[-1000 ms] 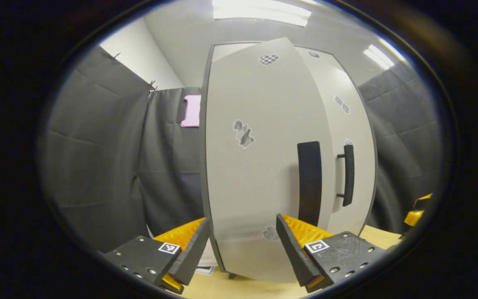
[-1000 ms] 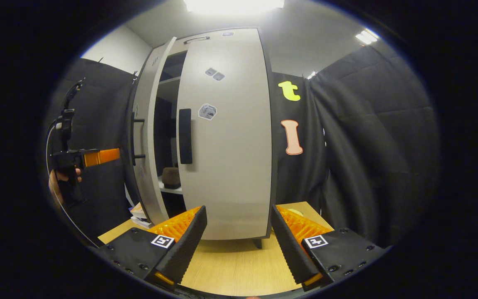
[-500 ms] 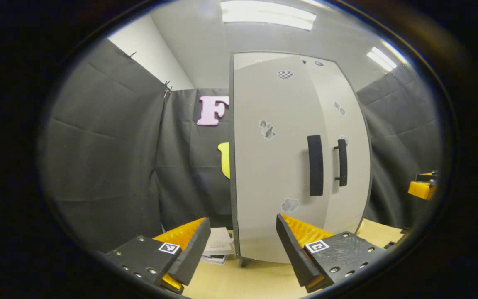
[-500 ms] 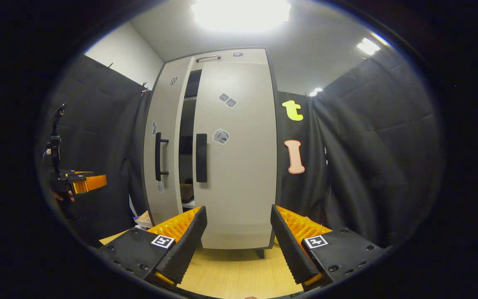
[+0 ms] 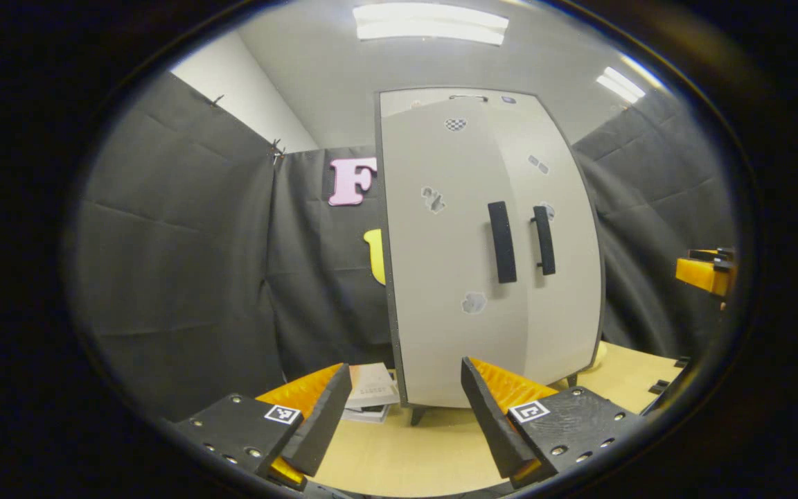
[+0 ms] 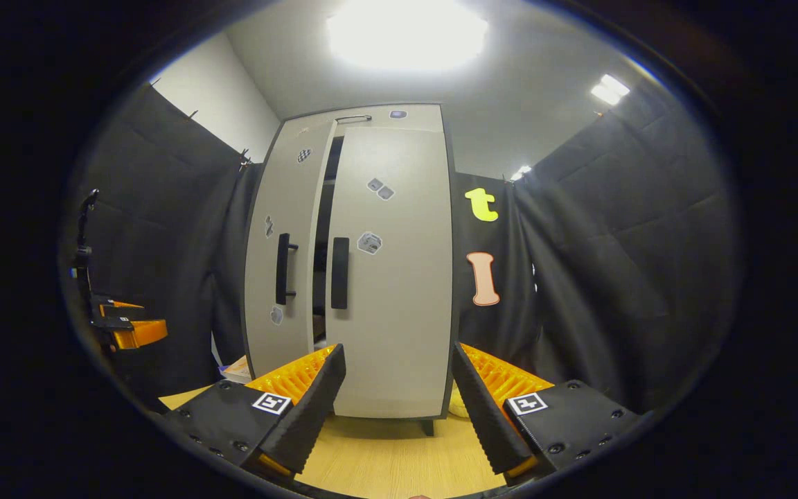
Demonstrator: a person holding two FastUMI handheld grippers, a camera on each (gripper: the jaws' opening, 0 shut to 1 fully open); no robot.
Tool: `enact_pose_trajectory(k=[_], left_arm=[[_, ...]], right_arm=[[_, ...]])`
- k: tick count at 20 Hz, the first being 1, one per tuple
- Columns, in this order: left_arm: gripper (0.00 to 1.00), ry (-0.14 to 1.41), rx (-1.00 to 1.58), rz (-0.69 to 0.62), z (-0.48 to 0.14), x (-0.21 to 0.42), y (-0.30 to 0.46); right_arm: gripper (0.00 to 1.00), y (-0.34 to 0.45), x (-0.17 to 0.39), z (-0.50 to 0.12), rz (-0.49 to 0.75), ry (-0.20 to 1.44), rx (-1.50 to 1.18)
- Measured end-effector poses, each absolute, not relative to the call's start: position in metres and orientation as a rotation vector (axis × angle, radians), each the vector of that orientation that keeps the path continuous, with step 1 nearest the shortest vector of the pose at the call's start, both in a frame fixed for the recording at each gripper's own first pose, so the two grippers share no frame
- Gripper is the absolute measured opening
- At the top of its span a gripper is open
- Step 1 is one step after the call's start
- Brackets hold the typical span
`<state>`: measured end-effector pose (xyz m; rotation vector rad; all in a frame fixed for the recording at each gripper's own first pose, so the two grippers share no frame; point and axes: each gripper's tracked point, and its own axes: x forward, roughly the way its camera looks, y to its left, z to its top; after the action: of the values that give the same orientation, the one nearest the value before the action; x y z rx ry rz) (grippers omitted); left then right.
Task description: Grab one shoe with the right hand and put it into the shoe cabinet, grab the other shoe with the left hand and put it into the shoe cabinet; then close the right door with the right hand and the left door with the left hand.
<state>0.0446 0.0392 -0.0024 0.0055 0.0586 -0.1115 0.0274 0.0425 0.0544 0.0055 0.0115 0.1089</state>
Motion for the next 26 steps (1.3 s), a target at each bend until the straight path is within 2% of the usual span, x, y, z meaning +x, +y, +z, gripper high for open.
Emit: enact_pose_trajectory(k=[1, 2, 3, 6, 7, 18, 19, 21, 22, 23, 26], left_arm=[[0.99, 0.063, -0.001, -0.106, -0.007, 0.038, 0.041], [0.93, 0.065, -0.012, -0.099, -0.009, 0.033, 0.043], [0.99, 0.064, -0.023, -0.092, -0.010, 0.029, 0.044], [0.99, 0.053, -0.030, -0.070, -0.007, 0.021, 0.050], [0.93, 0.048, -0.024, -0.063, -0.006, 0.021, 0.051], [0.93, 0.039, 0.015, -0.046, 0.003, 0.030, 0.047], [0.90, 0.037, 0.016, -0.046, 0.003, 0.031, 0.046], [0.93, 0.033, 0.015, -0.048, 0.004, 0.032, 0.044], [0.99, 0.035, 0.013, -0.048, 0.002, 0.033, 0.043], [0.93, 0.037, 0.010, -0.047, 0.002, 0.034, 0.042], [0.93, 0.044, 0.003, -0.049, -0.001, 0.033, 0.039]], right_arm=[[0.97, 0.041, 0.024, 0.055, 0.110, 0.002, -0.002], [0.96, 0.039, 0.023, 0.054, 0.105, -0.002, -0.013], [0.97, 0.037, 0.021, 0.052, 0.102, -0.001, -0.020], [0.97, 0.037, 0.021, 0.049, 0.107, 0.012, 0.000], [0.98, 0.036, 0.020, 0.047, 0.108, 0.014, 0.008], [0.97, 0.021, 0.033, 0.050, 0.100, 0.009, 0.017], [0.98, 0.020, 0.034, 0.050, 0.101, 0.008, 0.019], [0.97, 0.018, 0.034, 0.048, 0.100, 0.011, 0.022], [0.98, 0.017, 0.034, 0.047, 0.099, 0.013, 0.021], [0.98, 0.016, 0.034, 0.046, 0.096, 0.016, 0.021], [0.97, 0.013, 0.034, 0.045, 0.089, 0.016, 0.028]])
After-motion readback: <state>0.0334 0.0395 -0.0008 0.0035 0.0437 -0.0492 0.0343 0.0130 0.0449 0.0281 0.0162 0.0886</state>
